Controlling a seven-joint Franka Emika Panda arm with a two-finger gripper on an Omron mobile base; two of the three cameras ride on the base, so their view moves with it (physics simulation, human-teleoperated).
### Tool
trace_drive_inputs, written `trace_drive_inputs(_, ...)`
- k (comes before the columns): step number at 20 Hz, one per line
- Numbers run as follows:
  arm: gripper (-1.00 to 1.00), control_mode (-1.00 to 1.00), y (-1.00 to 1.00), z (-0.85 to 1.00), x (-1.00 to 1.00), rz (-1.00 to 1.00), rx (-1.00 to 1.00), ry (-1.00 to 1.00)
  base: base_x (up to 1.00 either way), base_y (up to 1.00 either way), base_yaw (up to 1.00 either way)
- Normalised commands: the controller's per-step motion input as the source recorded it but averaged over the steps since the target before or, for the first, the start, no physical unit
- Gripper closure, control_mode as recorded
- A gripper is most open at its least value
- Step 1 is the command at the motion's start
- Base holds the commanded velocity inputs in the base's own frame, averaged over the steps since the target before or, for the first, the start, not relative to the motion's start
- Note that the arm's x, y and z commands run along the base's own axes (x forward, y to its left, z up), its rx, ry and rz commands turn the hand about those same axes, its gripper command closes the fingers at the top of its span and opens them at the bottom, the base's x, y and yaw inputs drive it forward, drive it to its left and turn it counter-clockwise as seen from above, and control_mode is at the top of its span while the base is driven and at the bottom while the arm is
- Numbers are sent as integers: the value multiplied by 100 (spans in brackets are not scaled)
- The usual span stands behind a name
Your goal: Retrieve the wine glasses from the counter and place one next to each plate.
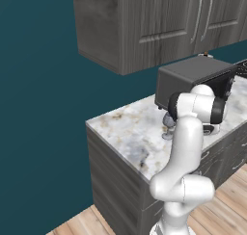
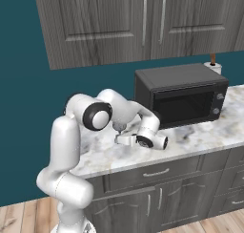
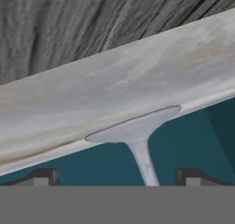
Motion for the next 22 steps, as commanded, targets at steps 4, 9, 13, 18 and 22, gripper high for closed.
trace_drive_inputs(4, -100, -100, 14, 0, 11, 0, 0, 0, 0, 0, 0)
trace_drive_inputs(9, -100, -100, 20, 0, 10, 0, 0, 0, 0, 0, 0)
trace_drive_inputs(13, 100, -100, 3, 0, 7, 0, 0, -2, 0, 0, 0)
trace_drive_inputs(18, 100, -100, 0, 15, 0, 0, 0, -12, 0, 0, 0)
trace_drive_inputs(22, 100, -100, 0, 48, -7, 0, 0, -39, 0, 0, 0)
